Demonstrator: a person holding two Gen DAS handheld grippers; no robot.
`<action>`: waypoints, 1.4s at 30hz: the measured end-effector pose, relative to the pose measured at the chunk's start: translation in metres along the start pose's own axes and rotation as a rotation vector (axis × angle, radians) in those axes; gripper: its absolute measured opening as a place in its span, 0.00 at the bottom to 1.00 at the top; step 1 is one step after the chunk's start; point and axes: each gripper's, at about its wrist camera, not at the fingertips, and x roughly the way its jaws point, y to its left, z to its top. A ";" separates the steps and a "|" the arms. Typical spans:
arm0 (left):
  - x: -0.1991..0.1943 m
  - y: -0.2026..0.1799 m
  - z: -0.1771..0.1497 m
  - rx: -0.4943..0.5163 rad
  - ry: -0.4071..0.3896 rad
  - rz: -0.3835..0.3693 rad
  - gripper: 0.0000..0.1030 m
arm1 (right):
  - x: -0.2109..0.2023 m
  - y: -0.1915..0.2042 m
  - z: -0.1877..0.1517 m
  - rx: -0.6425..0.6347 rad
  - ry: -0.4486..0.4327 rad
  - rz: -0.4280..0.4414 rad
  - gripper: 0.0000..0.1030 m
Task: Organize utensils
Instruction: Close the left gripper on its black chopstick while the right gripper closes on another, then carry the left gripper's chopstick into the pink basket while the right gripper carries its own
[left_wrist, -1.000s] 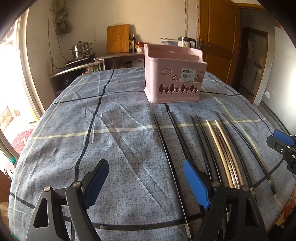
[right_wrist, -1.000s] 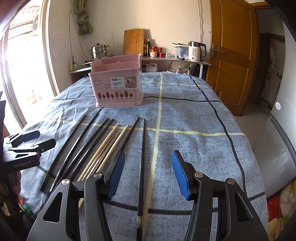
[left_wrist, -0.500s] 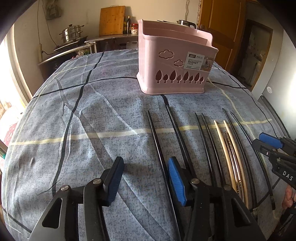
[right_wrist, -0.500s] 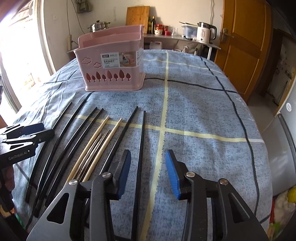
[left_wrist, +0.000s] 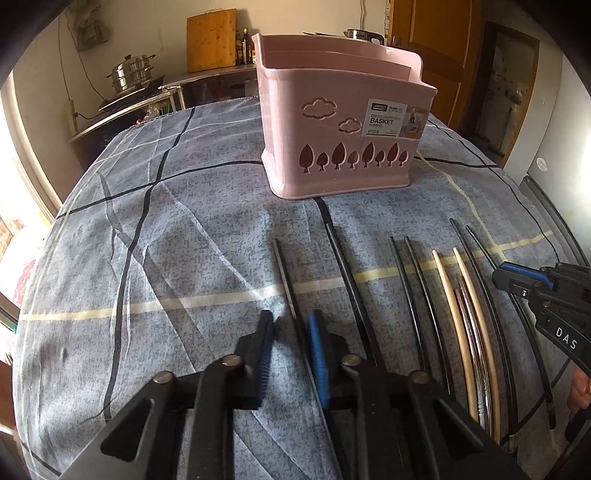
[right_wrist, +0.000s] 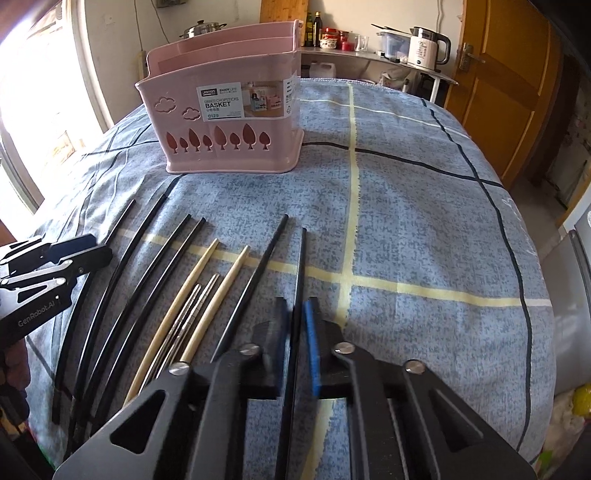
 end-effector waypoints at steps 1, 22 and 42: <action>0.000 -0.002 0.001 0.005 0.004 0.006 0.10 | 0.000 -0.001 0.001 0.006 0.003 0.008 0.06; -0.112 0.015 0.054 -0.041 -0.185 -0.138 0.04 | -0.096 -0.017 0.044 0.068 -0.209 0.124 0.05; -0.179 0.016 0.133 -0.006 -0.293 -0.183 0.04 | -0.154 -0.009 0.112 0.007 -0.377 0.173 0.05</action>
